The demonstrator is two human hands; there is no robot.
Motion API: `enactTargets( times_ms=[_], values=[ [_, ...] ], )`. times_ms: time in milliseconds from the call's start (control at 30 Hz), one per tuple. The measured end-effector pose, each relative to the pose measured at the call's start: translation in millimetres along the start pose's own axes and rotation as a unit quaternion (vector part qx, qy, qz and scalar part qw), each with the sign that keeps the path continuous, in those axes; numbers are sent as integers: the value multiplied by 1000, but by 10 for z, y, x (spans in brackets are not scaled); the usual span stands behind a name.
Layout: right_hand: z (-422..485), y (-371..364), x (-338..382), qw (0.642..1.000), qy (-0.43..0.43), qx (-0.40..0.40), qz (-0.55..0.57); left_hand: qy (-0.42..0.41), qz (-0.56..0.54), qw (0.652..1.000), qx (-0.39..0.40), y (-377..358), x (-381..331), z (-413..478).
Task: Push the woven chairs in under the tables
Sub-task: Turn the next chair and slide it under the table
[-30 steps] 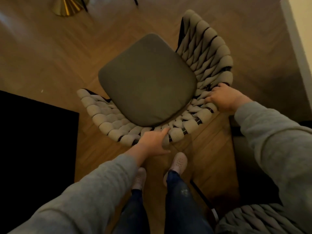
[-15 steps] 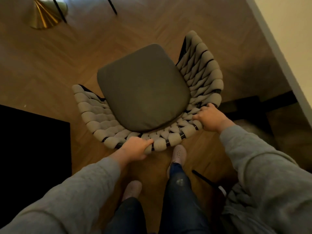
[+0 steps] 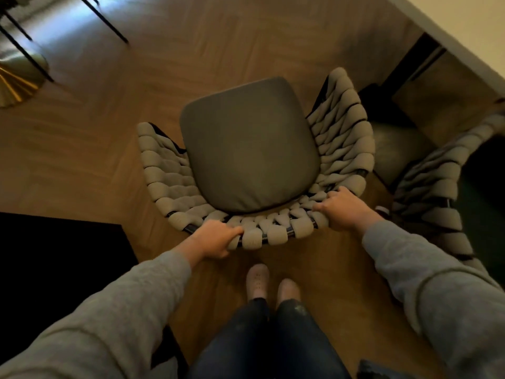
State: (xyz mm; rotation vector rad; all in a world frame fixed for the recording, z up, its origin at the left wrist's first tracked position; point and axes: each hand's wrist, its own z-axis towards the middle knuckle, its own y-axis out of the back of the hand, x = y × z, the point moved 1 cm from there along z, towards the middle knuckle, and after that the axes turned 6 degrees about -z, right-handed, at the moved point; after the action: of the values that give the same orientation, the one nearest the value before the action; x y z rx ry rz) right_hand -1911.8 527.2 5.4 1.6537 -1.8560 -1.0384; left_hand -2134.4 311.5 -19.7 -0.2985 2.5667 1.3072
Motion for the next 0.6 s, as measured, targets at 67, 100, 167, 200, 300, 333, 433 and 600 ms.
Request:
enactTargets(
  times_ms=[67, 100, 167, 200, 300, 333, 433, 600],
  values=[
    [-210, -82, 178, 999, 25, -1, 22, -10, 10, 1000, 11, -136, 4, -168],
    [-304, -138, 229, 999, 30, 10, 36, -17, 15, 1000, 19, -185, 6, -240],
    [-422, -258, 273, 999, 14, 34, 33, -33, 26, 999, 30, -259, 12, -344],
    [-441, -302, 274, 999, -5, 47, 23, -37, 30, 998, 32, -284, 17, -374],
    [-490, -382, 382, 997, -42, 59, 18, -41, 48, 997, 39, -299, 27, -417],
    [-517, -404, 458, 998, -49, 45, 22, -40, 53, 997, 44, -309, 37, -439],
    [-602, -474, 761, 997, -61, 18, 39, -43, 77, 994, 67, -377, 170, -543],
    [-743, -417, 1325, 993, -73, 18, 92, -97, 149, 976, 127, -400, 585, -650]
  ],
)
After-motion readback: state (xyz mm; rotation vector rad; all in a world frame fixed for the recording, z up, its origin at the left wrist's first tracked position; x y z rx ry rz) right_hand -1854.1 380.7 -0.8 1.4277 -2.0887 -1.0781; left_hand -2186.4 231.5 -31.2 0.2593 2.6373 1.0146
